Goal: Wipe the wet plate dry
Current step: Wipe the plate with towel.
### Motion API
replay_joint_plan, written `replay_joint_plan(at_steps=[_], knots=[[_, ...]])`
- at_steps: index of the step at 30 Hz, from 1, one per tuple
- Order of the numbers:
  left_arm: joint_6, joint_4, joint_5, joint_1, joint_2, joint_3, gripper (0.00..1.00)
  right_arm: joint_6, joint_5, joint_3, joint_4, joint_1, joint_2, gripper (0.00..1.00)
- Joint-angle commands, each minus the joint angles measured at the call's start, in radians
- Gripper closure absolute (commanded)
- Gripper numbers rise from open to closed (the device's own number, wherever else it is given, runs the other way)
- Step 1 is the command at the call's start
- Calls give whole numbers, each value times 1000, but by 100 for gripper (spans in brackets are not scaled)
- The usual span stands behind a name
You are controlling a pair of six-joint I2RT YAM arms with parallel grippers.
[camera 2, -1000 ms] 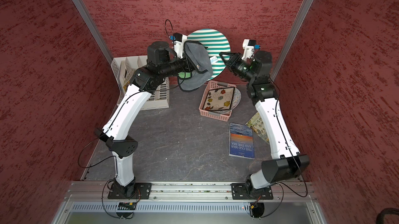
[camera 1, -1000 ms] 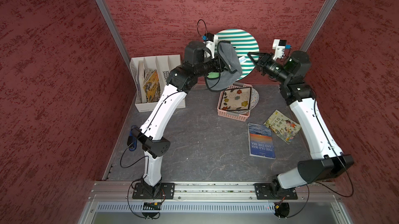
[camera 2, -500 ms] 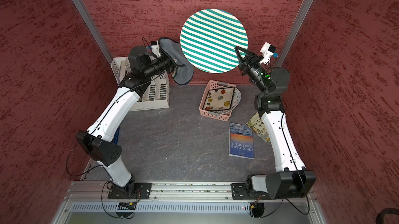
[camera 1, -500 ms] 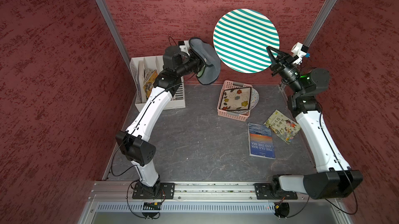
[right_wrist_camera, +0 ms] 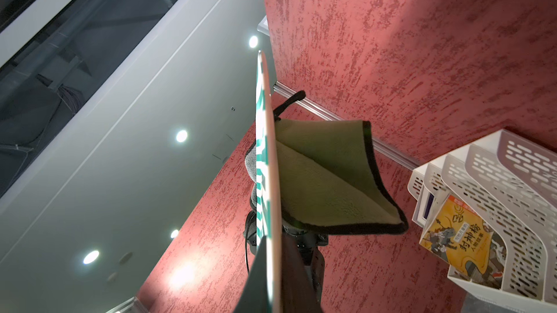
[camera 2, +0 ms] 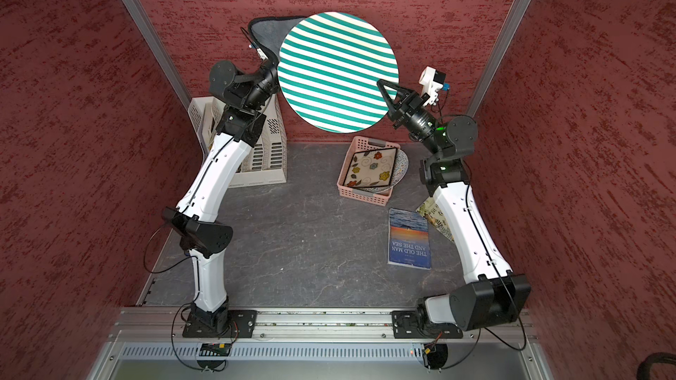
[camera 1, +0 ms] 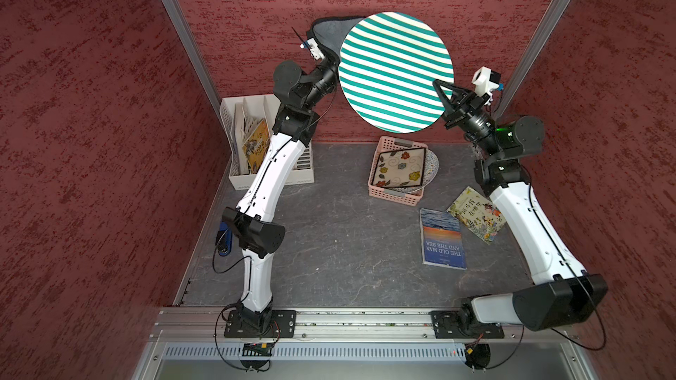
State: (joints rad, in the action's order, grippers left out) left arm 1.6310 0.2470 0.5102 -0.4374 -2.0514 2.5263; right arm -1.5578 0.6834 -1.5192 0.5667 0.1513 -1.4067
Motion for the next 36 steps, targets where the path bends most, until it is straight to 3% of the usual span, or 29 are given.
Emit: replay_joint_plan(at_steps=[1,7,13,17,21,24,27,32,36], knots=[[45,124,21,-113,-60,59,100,-1,49,-94,10,64,-60,100],[106,247,7,-219,-97,39,100,19,-73,-334,-127,23,-222,100],[111,357,-16,-251,-62,-35,100,-9,-103,-547,-216,-55,-353,100],[126,424,-59,-225,-38,-68,100,17,-80,-477,-228,-85,-318,100],[119,463,-117,-159,-24,-67,100,-27,-38,-245,-85,-79,-216,100],[116,486,-160,-115,-26,-57,100,-113,-17,-86,110,-39,-145,100],[117,487,-199,-110,-59,-17,100,-143,-4,-9,184,49,-108,100],[148,496,-218,-171,-149,100,100,-150,-81,-57,137,55,-144,100],[182,564,-191,-215,-148,56,100,-118,-101,-232,36,-9,-245,100]])
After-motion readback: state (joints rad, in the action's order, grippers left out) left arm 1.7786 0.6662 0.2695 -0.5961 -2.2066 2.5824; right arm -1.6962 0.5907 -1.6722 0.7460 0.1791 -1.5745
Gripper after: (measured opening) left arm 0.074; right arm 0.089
